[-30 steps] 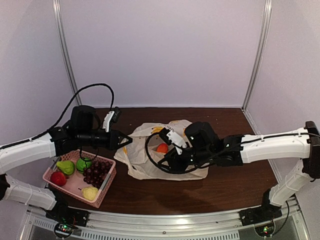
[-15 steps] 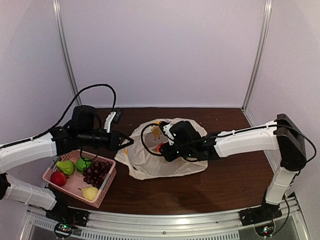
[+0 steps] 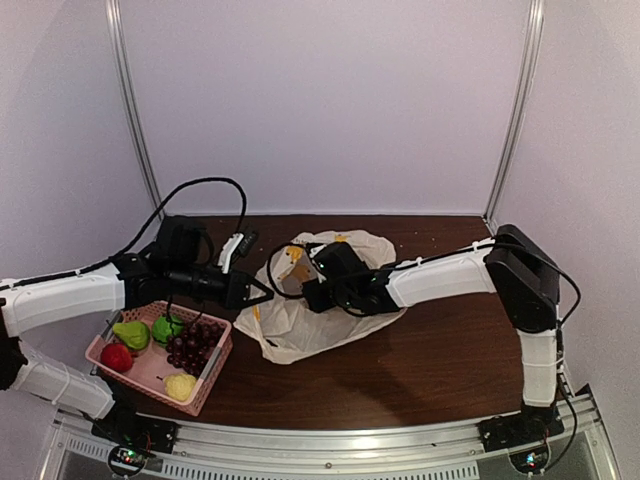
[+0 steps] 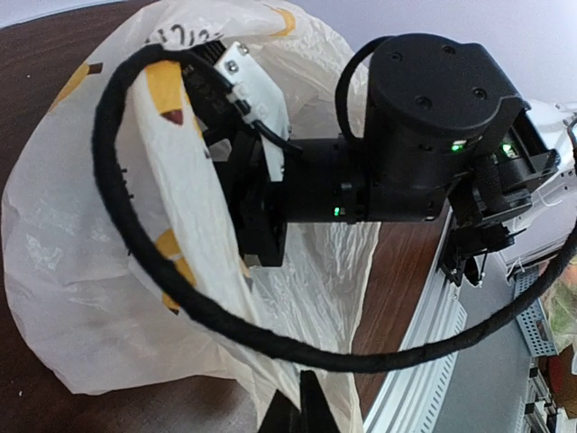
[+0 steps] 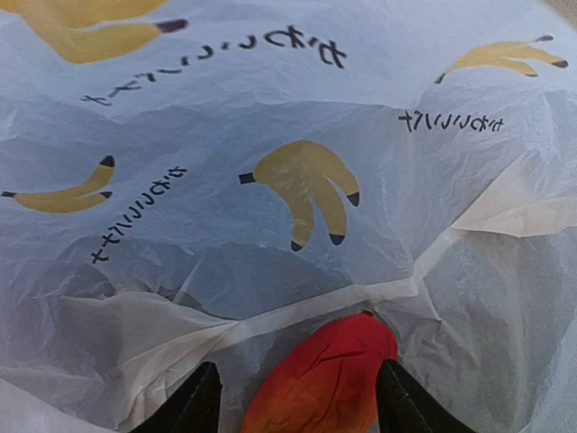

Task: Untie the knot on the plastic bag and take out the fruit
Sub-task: Reach into the gripper in the takeout bag, then pick up the fake fruit from the takeout bag.

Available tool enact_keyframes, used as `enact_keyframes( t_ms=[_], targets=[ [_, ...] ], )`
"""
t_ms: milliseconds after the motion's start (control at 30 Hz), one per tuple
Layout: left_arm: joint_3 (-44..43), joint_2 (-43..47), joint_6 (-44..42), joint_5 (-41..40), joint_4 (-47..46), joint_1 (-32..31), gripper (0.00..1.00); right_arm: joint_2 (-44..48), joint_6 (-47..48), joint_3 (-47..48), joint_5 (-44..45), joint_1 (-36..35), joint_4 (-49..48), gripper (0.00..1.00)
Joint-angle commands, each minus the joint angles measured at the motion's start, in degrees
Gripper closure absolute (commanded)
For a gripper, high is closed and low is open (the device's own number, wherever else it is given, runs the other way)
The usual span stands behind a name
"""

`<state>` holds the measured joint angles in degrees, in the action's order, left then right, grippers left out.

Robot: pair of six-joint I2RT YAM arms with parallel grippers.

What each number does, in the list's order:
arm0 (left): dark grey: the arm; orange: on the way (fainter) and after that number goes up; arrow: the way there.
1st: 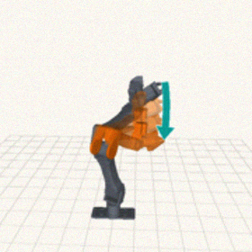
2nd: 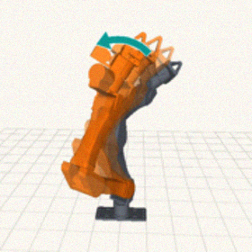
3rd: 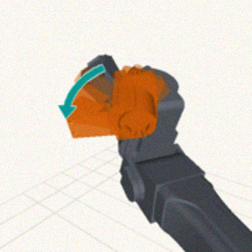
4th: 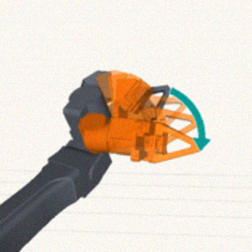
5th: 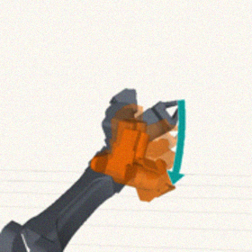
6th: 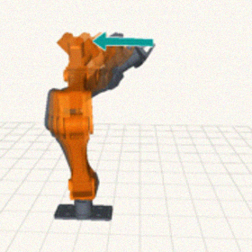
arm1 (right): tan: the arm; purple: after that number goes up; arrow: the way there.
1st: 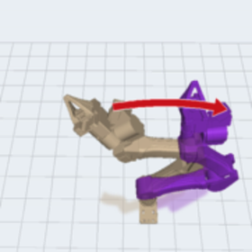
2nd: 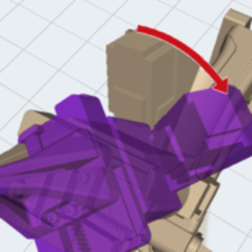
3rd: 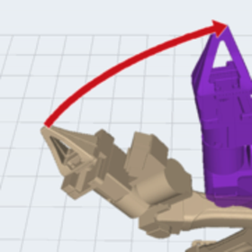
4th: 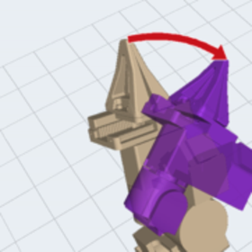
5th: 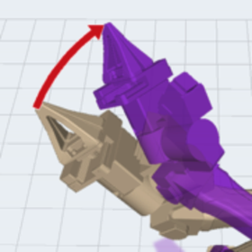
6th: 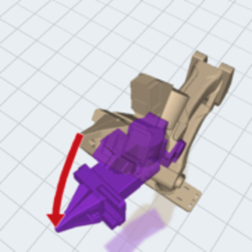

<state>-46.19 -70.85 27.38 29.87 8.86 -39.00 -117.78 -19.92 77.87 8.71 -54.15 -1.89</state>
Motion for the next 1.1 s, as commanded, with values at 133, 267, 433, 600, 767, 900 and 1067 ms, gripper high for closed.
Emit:
enact_keyframes(
  t_ms=[133, 267, 433, 600, 767, 900, 1067],
  targets=[
    [0.4, -0.4, -1.2, 1.8, -1.5, 0.0, 1.0, -7.2, -0.3, 6.0, 1.9, 1.3, 5.5, 0.35],
    [1.0, 0.2, -0.7, 1.2, -1.7, 0.0, 1.0, -9.0, -0.6, 6.6, 1.5, 1.5, 5.6, 0.34],
    [1.6, 0.7, -0.1, 0.1, -2.4, 0.0, 1.0, -8.8, -0.3, 6.9, 0.6, 1.8, 5.4, 0.47],
    [1.8, 0.5, 0.8, -1.9, -2.5, 0.0, 1.0, -5.2, 0.7, 5.7, -0.8, 1.9, 4.7, 0.58],
    [1.7, 0.0, 2.2, -4.1, -4.3, 0.0, 1.0, 1.1, 2.7, 2.6, -3.7, 1.8, 3.2, 0.69],
    [0.3, -1.8, 3.2, -6.0, -6.2, 0.0, 1.0, 7.4, 3.6, -1.6, -6.2, 1.8, 1.2, 0.69],
    [-2.4, -6.1, 4.9, -11.5, -8.3, 0.0, 1.0, 14.6, 1.3, -7.2, -8.5, 1.6, -2.5, 0.69]
  ],
)
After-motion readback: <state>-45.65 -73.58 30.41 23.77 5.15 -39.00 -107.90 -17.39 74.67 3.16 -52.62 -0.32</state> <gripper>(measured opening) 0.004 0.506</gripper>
